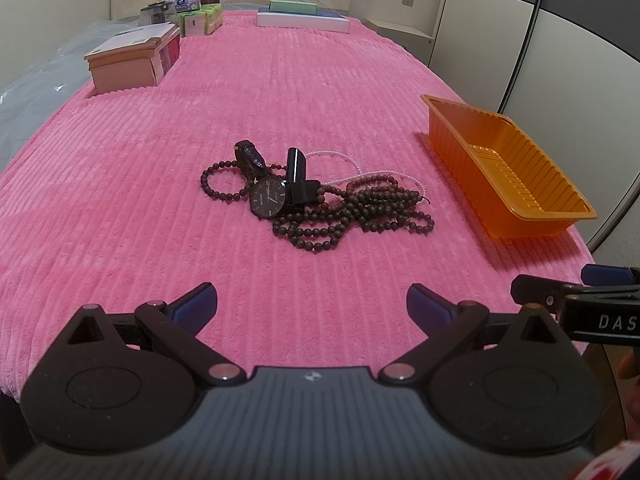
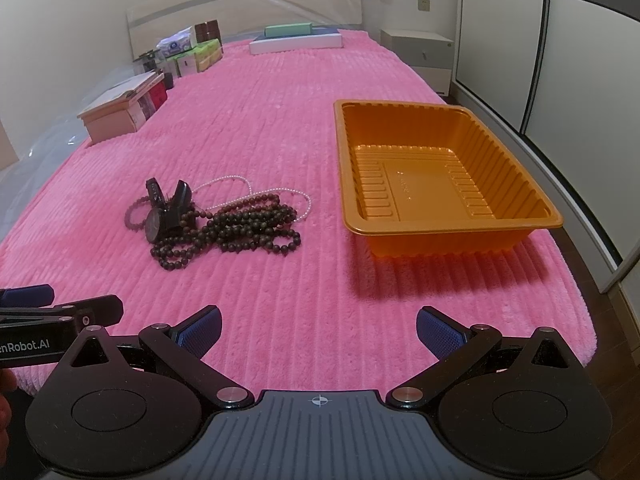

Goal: Organize jewelry

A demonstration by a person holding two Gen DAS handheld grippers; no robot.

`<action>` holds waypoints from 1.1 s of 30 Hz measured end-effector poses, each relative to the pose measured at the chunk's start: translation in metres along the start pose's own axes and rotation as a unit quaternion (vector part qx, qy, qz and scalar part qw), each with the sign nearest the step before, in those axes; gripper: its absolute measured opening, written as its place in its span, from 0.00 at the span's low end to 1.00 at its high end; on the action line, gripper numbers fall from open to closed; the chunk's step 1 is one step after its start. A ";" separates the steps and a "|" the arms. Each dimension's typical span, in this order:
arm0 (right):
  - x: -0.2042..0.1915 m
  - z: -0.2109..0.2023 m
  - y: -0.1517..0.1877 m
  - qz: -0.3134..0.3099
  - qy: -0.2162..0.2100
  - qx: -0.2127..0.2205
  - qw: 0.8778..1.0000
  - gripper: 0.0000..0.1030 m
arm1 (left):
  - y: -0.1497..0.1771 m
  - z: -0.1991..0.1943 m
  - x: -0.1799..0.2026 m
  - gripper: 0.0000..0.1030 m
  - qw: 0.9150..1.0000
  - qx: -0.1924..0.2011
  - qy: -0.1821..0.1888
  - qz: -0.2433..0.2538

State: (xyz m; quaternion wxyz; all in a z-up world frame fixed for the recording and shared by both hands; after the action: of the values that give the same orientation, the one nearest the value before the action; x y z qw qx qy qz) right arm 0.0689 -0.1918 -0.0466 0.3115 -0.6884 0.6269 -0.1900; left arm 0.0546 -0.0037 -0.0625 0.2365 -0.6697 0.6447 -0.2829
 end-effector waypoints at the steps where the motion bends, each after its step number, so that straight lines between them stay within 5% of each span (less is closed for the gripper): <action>1: 0.000 0.000 0.000 0.000 0.000 0.000 1.000 1.00 | 0.000 0.000 0.000 0.97 1.000 0.000 0.000 0.000; 21: 0.006 0.002 -0.006 0.014 -0.001 0.005 1.000 1.00 | -0.003 0.002 0.001 0.97 1.000 0.000 0.003 -0.004; 33: 0.102 -0.016 -0.056 0.073 0.026 0.082 0.994 0.99 | -0.028 0.015 -0.009 0.97 0.998 0.017 0.037 -0.045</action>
State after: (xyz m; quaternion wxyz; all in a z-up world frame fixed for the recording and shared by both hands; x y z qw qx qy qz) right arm 0.1142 -0.2940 -0.0105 0.3635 -0.6079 0.6656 -0.2352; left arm 0.0852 0.0058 -0.0544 0.2107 -0.6831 0.6171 -0.3288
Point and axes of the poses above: each gripper's, at about its wrist camera, not at the fingertips, and z roughly the way its jaws point, x to its right, y to its underside, the point moved 8 cm from there along z, roughly the way its jaws point, and after that the axes turned 2 degrees about z, right-handed, at the moved point
